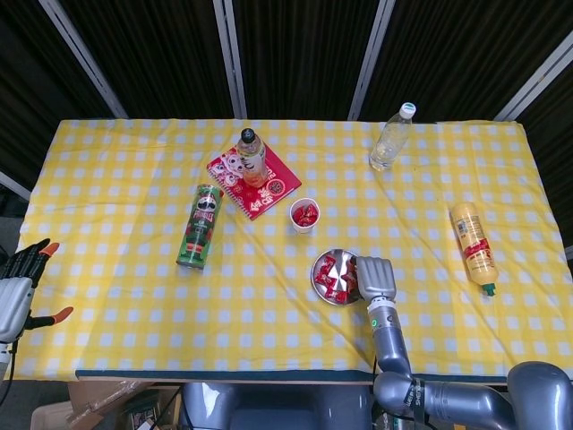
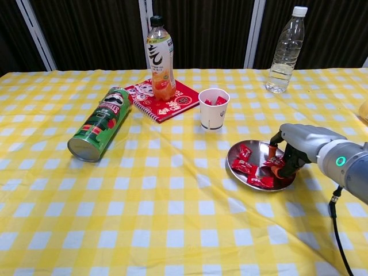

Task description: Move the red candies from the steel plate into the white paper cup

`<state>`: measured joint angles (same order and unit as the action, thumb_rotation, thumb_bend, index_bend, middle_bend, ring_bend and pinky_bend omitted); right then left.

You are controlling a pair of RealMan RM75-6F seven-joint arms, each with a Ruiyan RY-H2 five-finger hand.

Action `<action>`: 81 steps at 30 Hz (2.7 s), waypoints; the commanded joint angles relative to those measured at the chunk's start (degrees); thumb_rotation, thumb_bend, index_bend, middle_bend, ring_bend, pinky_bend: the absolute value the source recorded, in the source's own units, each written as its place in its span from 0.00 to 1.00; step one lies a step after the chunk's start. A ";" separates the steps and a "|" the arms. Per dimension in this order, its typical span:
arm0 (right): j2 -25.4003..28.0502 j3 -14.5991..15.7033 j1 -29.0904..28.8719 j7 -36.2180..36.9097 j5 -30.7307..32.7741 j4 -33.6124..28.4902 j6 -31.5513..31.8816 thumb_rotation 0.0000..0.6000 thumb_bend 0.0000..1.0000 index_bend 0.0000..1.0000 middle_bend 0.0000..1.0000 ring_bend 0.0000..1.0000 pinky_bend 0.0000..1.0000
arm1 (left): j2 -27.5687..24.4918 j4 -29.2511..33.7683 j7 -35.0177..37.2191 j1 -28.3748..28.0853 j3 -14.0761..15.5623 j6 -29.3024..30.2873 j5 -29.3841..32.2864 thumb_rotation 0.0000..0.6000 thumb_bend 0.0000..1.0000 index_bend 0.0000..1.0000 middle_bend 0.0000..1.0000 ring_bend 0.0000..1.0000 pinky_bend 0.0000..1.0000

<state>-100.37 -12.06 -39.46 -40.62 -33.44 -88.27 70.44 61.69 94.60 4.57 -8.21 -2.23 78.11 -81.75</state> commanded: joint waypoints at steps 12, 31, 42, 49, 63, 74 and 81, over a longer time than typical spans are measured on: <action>0.85 0.18 0.71 1.37 -3.51 -1.90 -0.13 1.00 0.64 0.59 0.82 0.91 0.92 | -0.08 0.12 0.18 0.02 0.02 0.03 -0.16 1.00 0.03 0.00 0.00 0.00 0.00; 4.70 -3.29 -0.59 0.28 -7.73 -10.51 2.21 1.00 0.64 0.59 0.82 0.91 0.92 | -0.18 0.35 0.22 -0.02 0.01 0.05 -0.36 1.00 0.03 0.00 0.00 0.00 0.00; 3.93 -12.00 -9.19 -2.21 -2.64 -6.09 -4.07 1.00 0.64 0.59 0.82 0.91 0.92 | -0.17 0.49 -0.26 -0.18 -0.04 -0.52 0.27 1.00 0.03 0.00 0.00 0.00 0.00; 1.84 -15.13 -15.14 -3.68 2.87 1.97 -8.76 1.00 0.64 0.59 0.82 0.91 0.92 | -0.15 0.69 -0.95 -0.36 -0.12 -1.15 1.02 1.00 0.03 0.00 0.00 0.00 0.00; -2.17 -15.53 -21.66 -2.35 7.04 15.73 -14.74 1.00 0.54 0.40 0.82 0.91 0.92 | -0.59 1.93 -1.74 -0.84 -0.38 -2.65 2.66 1.00 0.03 0.00 0.00 0.00 0.00; -1.51 -13.93 -21.77 -1.14 5.28 13.68 -12.29 1.00 0.44 0.28 0.82 0.91 0.92 | -0.92 2.54 -1.58 -0.95 -0.47 -2.77 2.74 1.00 0.03 0.00 0.00 0.00 0.00; 2.20 -12.02 -18.59 -0.34 1.11 2.81 -5.45 1.00 0.44 0.28 0.82 0.90 0.92 | -0.98 2.27 -1.05 -0.74 -0.27 -2.35 2.15 1.00 0.03 0.00 0.00 0.00 0.00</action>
<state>-100.02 -25.16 -59.79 -41.38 -30.26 -80.95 61.77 60.72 96.90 3.47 -8.97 -2.52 75.71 -79.55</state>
